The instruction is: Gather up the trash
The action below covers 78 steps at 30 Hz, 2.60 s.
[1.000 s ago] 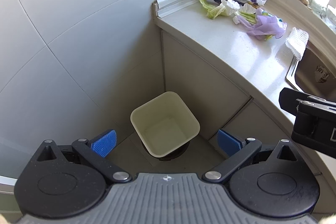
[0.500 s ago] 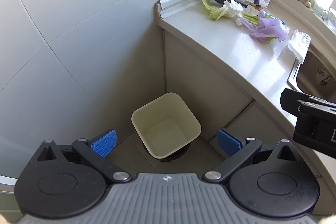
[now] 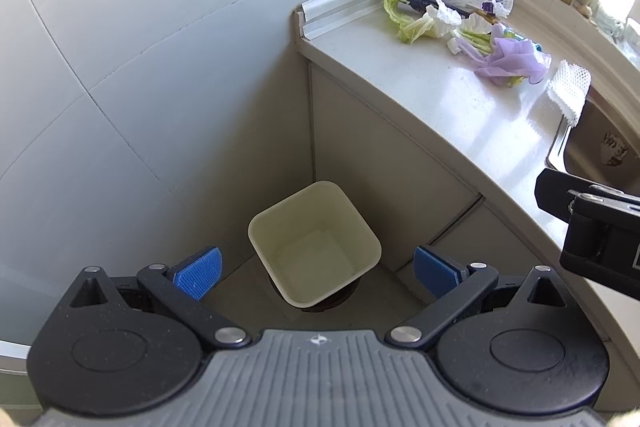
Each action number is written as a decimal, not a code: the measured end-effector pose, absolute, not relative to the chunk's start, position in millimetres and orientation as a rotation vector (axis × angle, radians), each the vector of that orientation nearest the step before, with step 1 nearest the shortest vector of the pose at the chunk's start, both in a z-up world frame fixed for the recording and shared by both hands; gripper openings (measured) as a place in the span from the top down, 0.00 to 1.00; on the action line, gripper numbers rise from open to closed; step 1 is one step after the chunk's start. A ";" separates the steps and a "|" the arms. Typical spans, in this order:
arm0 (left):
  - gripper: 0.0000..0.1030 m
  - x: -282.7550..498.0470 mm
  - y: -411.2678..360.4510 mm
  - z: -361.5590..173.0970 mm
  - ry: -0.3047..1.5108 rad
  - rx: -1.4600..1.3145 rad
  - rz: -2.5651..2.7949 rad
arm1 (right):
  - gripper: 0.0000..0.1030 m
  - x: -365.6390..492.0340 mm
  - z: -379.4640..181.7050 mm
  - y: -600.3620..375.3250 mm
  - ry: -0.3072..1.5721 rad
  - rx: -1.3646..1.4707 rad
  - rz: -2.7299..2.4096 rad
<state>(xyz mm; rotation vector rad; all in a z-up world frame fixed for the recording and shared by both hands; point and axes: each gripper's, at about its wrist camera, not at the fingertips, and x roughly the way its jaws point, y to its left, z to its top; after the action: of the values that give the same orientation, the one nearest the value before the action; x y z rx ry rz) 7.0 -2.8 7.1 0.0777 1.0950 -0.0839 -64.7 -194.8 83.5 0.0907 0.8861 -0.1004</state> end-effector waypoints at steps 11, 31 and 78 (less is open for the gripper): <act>0.00 13.1 -8.4 5.9 1.095 0.080 -0.087 | 0.00 -60.4 85.0 -197.3 0.886 0.094 -0.102; 0.00 68.7 -48.7 1.6 1.061 0.026 -0.049 | 0.00 13.6 72.3 -275.6 0.787 0.186 -0.010; 0.57 280.2 -203.3 -74.0 0.704 0.074 -0.392 | 0.42 169.7 -100.8 -526.8 0.719 0.573 -0.316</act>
<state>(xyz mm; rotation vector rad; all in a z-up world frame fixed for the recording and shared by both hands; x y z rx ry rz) 280.2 -203.3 -74.0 0.0736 0.7037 -0.3917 169.7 -526.8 -100.8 0.5731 0.7185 -0.3162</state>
